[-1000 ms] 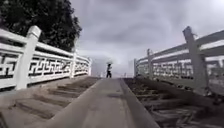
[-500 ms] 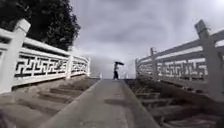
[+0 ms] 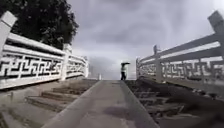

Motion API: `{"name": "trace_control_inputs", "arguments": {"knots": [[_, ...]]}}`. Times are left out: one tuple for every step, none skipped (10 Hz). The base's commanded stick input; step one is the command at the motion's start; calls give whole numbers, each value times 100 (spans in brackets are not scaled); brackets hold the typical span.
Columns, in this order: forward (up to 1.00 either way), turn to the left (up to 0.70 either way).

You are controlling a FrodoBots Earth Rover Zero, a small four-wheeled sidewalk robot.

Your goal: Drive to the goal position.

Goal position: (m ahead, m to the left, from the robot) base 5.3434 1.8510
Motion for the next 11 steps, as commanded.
{"name": "trace_control_inputs", "arguments": {"knots": [[70,0],[70,0],[70,0],[70,0],[70,0],[70,0],[70,0],[70,0],[70,0],[70,0],[70,0]]}}
